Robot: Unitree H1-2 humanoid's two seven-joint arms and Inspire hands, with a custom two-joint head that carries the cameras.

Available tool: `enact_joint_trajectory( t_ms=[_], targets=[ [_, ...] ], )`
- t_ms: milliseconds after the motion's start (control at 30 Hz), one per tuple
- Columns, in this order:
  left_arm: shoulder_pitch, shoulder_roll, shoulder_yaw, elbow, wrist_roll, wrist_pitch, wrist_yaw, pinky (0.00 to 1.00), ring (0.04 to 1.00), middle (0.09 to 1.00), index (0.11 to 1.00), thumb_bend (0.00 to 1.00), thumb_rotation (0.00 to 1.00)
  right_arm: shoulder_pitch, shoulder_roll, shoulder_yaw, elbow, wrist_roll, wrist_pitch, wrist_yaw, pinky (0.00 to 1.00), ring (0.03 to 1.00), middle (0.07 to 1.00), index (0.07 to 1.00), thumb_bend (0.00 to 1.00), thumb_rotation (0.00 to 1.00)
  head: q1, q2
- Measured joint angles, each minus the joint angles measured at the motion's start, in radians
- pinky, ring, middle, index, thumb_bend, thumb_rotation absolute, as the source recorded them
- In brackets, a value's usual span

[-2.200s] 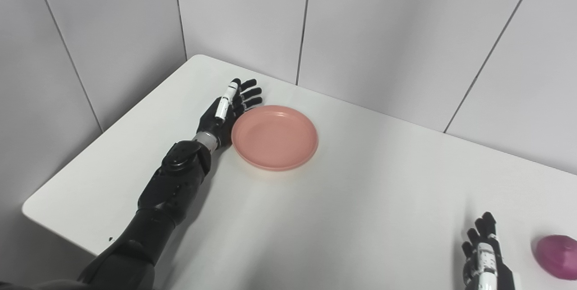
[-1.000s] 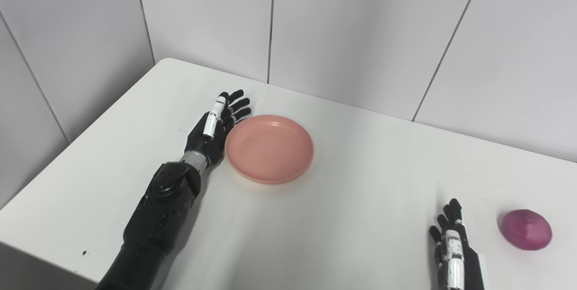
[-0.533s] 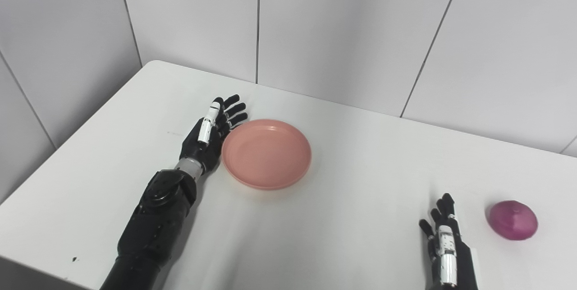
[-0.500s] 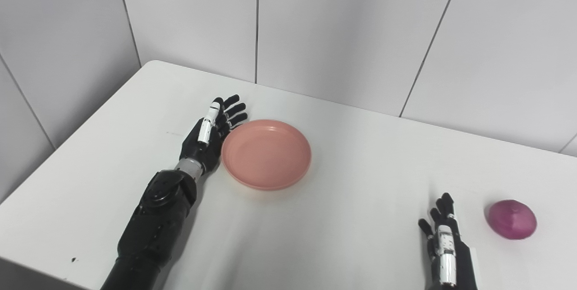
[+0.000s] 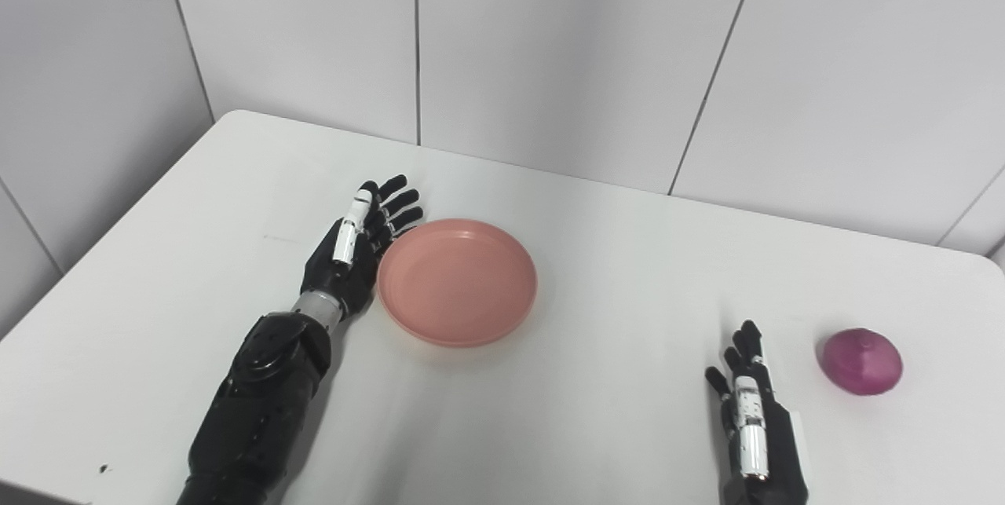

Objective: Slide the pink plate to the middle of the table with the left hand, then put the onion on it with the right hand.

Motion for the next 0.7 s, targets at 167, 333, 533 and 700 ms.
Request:
enact_joint_trajectory(
  t_ms=[167,333,533,700],
  targets=[
    [0.000,-0.004,-0.012,0.000,0.005,-0.002,0.000,0.87,0.875,0.879,0.860,0.36,1.00,-0.001,0.006,0.000,0.002,-0.004,-0.001,-0.004,1.00,1.000,1.000,1.000,0.10,1.00,-0.015,0.005],
    [0.007,-0.010,-0.020,-0.002,0.010,-0.003,0.000,0.85,0.866,0.871,0.854,0.37,1.00,-0.002,0.009,0.000,0.002,-0.008,0.000,-0.006,1.00,1.000,1.000,1.000,0.12,1.00,-0.035,0.011],
    [0.019,-0.012,-0.040,-0.005,0.011,-0.016,-0.023,0.85,0.871,0.878,0.866,0.39,1.00,-0.004,0.019,0.003,0.004,-0.019,0.000,-0.011,1.00,1.000,1.000,1.000,0.14,1.00,-0.066,0.020],
    [0.028,-0.013,-0.055,-0.007,0.012,-0.026,-0.036,0.87,0.887,0.892,0.874,0.40,1.00,-0.007,0.028,0.006,0.008,-0.028,0.000,-0.022,1.00,1.000,1.000,1.000,0.15,1.00,-0.081,0.025]
  ],
)
